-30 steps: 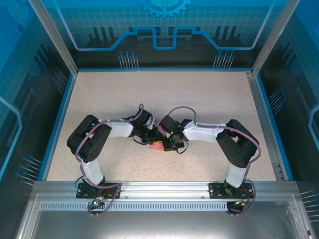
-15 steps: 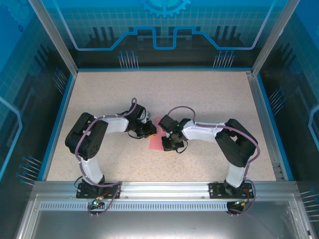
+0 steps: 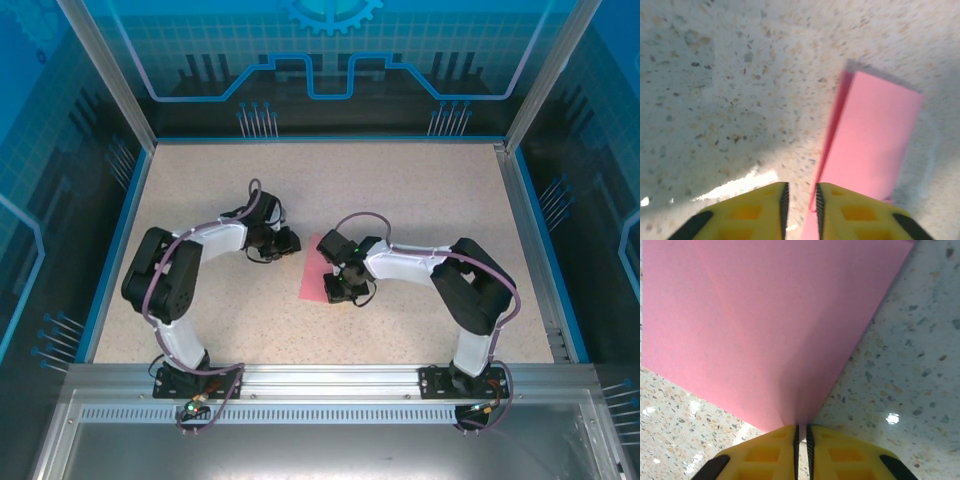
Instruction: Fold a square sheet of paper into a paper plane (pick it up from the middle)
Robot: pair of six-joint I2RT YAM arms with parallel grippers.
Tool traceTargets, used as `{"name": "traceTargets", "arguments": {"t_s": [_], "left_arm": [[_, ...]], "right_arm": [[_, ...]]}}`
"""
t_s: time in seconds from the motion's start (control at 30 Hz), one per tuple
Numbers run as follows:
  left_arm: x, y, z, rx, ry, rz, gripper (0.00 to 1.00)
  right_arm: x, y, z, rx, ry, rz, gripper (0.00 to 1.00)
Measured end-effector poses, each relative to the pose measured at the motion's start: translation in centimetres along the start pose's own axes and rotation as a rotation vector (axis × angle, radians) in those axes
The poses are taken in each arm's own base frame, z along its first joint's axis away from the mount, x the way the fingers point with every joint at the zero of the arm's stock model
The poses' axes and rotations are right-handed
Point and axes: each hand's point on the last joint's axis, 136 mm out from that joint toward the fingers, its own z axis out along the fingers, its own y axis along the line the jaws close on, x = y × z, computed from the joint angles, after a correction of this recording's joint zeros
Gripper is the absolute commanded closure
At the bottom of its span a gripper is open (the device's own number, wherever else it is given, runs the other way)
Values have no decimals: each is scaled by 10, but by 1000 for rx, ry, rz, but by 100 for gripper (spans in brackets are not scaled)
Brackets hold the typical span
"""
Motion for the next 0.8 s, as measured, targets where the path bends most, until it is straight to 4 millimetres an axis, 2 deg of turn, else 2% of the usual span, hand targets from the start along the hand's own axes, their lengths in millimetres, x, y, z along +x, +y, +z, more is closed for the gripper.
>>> {"name": "traceTargets", "arguments": {"t_s": [0.13, 0.23, 0.3, 0.37, 0.47, 0.6, 0.8], "left_arm": [[-11, -26, -37, 65, -91, 19, 53], [-8, -36, -61, 110, -145, 15, 38], [0, -34, -66, 123, -152, -8, 31], [8, -28, -63, 125, -140, -40, 24], [23, -15, -54, 122, -110, -94, 12], [38, -5, -44, 136, -72, -142, 1], [41, -14, -42, 204, -60, -159, 2]], "right_arm": [[-17, 8, -20, -58, -63, 3, 63], [-39, 13, -47, -129, -157, 15, 52], [-54, 12, -64, -167, -219, 23, 43], [-64, 9, -72, -189, -248, 17, 40], [-69, 3, -69, -195, -246, 7, 40], [-72, -4, -53, -199, -209, 16, 44], [-70, -15, -22, -197, -135, 35, 55]]}}
